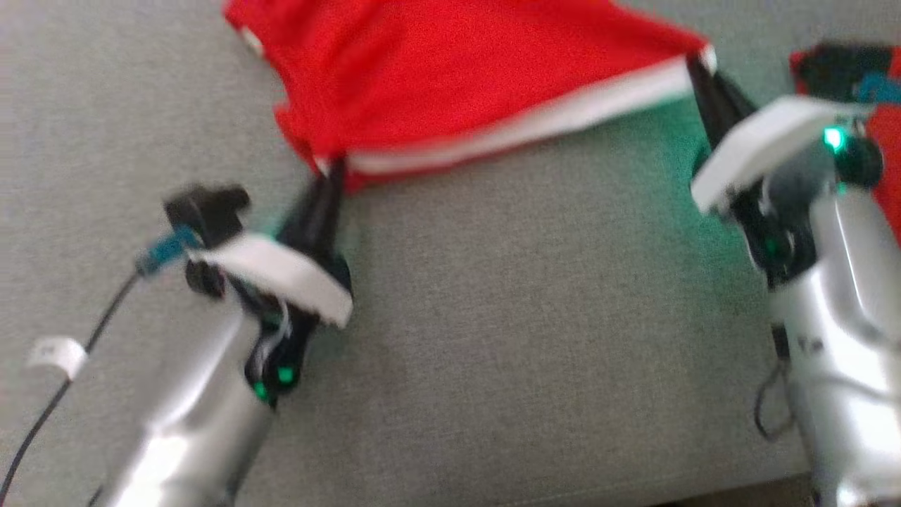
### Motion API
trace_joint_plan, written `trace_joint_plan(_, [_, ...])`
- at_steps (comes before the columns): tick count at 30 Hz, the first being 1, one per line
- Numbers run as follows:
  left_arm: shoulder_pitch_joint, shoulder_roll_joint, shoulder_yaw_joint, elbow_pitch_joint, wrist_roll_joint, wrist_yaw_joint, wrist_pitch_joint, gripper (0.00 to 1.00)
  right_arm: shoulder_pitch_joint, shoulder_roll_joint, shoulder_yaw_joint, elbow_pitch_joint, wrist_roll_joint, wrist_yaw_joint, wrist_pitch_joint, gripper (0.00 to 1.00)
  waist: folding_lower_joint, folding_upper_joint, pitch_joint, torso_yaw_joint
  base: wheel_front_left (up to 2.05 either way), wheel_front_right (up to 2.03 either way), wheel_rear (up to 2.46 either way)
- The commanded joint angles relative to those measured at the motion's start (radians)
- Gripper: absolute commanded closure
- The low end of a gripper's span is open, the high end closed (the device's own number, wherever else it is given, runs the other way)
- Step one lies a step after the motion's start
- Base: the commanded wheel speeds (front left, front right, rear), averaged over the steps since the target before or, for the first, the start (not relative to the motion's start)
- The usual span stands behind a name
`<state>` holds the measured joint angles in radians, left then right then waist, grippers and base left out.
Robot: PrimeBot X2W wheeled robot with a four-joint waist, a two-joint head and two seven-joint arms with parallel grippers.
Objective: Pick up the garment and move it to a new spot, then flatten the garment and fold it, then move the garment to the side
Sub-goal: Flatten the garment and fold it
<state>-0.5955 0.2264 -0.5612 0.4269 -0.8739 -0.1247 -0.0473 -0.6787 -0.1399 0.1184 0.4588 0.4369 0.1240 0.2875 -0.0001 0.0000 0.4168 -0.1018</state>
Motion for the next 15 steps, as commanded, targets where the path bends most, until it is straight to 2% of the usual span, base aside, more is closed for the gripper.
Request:
trace_joint_plan(1, [0.023, 0.046, 0.004, -0.048, -0.014, -0.006, 0.019, 1.0, 0.047, -0.014, 0.008, -0.074, -0.009, 0.007, 0.033, 1.0, 0.0001, 0.0, -0.041, 0.026, 0.0, 0.0, 0.0])
trace_joint_plan(4, [0.145, 0.071, -0.033, -0.097, -0.048, -0.004, 0.055, 1.0, 0.201, -0.033, -0.02, -0.187, -0.024, 0.007, 0.12, 1.0, 0.0001, 0.0, -0.097, 0.041, 0.0, 0.0, 0.0])
trace_joint_plan(7, [0.261, 0.099, -0.049, -0.186, -0.075, 0.026, 0.09, 1.0, 0.361, -0.042, -0.082, -0.331, -0.058, 0.007, 0.234, 1.0, 0.0001, 0.0, -0.148, 0.05, 0.0, 0.0, 0.0])
trace_joint_plan(12, [0.453, 0.16, -0.083, -0.423, -0.125, 0.118, 0.186, 1.0, 0.621, -0.017, -0.198, -0.624, -0.113, 0.007, 0.45, 1.0, 0.0001, 0.0, -0.209, 0.06, 0.0, 0.0, 0.0])
trace_joint_plan(15, [0.552, 0.202, -0.098, -0.591, -0.155, 0.183, 0.243, 1.0, 0.739, 0.01, -0.258, -0.797, -0.13, 0.007, 0.542, 1.0, 0.0001, 0.0, -0.231, 0.071, 0.0, 0.0, 0.0])
